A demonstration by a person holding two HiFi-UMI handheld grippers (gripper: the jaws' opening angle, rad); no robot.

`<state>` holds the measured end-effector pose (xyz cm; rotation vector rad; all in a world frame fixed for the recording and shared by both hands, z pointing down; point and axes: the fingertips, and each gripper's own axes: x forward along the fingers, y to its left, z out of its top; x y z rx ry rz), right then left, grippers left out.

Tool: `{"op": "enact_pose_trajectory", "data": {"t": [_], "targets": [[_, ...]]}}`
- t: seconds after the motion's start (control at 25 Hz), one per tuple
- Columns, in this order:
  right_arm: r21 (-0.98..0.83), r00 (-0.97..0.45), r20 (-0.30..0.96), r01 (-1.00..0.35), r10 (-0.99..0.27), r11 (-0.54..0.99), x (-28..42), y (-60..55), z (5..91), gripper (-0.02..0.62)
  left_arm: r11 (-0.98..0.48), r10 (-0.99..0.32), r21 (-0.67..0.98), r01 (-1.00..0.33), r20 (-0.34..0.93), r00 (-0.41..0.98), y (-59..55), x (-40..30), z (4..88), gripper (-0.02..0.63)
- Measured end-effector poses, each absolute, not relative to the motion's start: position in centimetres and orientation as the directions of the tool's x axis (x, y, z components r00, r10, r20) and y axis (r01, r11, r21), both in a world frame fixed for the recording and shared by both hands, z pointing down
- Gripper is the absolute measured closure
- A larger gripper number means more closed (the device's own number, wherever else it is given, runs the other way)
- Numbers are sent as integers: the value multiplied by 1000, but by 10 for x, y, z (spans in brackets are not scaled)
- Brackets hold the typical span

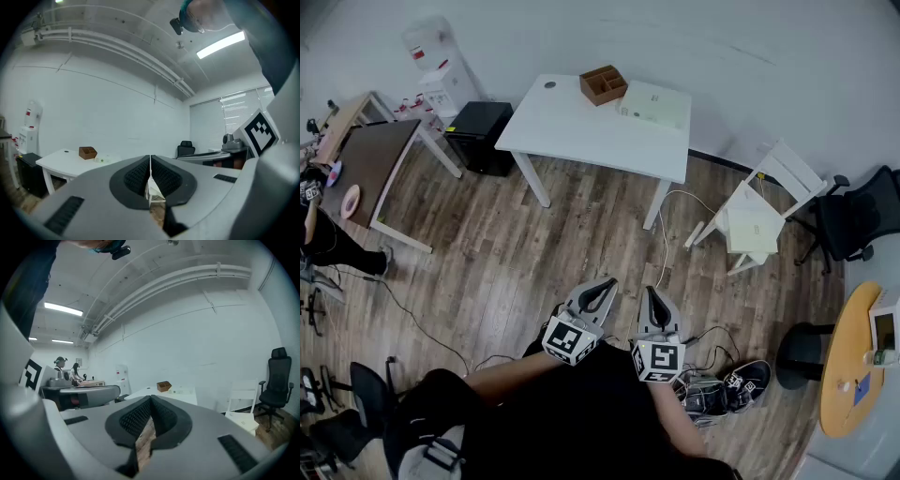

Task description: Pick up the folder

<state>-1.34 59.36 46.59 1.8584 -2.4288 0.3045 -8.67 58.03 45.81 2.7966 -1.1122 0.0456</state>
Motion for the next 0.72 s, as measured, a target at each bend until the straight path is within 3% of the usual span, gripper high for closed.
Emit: {"op": "enact_pose_trajectory", "data": {"t": [0.44,0.72], "targets": [[-162,-304,186,-947,-934,276,4,550,482,561,-711,-681,159,-685,86,727,533,-66,471,586],[-87,-243,237,-970,-940,229,34,504,494,560,-755,-617,203,-624,104,780,473,-25,483,586]]}}
